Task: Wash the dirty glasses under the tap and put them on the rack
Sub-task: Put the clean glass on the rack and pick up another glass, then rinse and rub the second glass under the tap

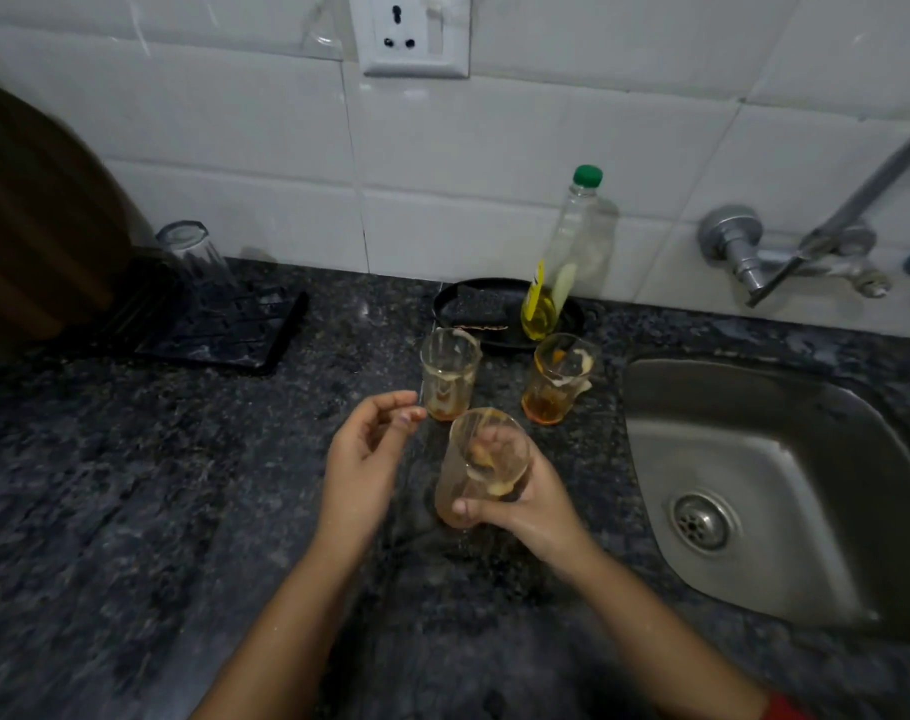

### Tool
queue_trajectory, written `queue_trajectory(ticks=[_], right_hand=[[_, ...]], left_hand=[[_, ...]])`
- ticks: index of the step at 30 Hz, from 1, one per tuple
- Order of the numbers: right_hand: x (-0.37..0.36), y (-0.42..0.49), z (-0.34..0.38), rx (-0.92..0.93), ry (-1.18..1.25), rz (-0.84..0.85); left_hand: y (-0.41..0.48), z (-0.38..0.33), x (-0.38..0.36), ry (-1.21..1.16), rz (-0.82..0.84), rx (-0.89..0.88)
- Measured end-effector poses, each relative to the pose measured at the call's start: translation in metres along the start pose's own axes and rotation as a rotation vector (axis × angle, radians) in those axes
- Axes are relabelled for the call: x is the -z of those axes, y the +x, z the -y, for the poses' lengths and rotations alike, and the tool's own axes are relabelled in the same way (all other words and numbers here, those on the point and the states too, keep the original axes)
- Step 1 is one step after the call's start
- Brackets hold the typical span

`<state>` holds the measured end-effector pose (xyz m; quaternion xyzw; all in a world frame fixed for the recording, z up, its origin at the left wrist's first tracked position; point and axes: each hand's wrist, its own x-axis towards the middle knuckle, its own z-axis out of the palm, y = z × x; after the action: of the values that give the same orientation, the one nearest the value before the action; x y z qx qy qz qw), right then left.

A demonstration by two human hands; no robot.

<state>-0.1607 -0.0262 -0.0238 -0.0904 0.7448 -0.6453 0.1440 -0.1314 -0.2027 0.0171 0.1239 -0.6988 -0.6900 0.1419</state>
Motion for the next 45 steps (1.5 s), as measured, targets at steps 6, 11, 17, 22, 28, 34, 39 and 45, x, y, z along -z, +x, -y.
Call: queue_trajectory(ticks=[6,11,17,22,28,34,39,45], right_hand=[[0.081,-0.012,0.015,-0.018,0.097,-0.107],[0.181,-0.021,0.012,-0.03,0.101,-0.195],[0.294,-0.034,-0.001,-0.006,0.099,-0.255],[0.357,-0.031,-0.008,-0.024,0.087,-0.281],[0.388,-0.015,-0.013,-0.052,0.055,-0.28],[0.388,-0.004,-0.014,-0.059,-0.011,-0.267],[0.382,0.001,-0.023,-0.081,-0.1,-0.288],[0.374,-0.002,-0.023,-0.092,-0.098,-0.279]], left_hand=[[-0.006,-0.016,-0.069,-0.047,0.063,-0.036],[-0.018,-0.024,-0.164,-0.009,0.137,-0.064],[-0.027,-0.024,-0.295,0.046,0.175,-0.061],[0.003,-0.038,-0.374,0.274,0.128,-0.02],[0.045,-0.067,-0.432,0.45,0.036,0.036],[0.085,-0.055,-0.435,0.682,-0.021,-0.022],[0.1,-0.041,-0.432,0.591,0.002,0.009],[0.089,-0.033,-0.421,0.363,0.182,0.077]])
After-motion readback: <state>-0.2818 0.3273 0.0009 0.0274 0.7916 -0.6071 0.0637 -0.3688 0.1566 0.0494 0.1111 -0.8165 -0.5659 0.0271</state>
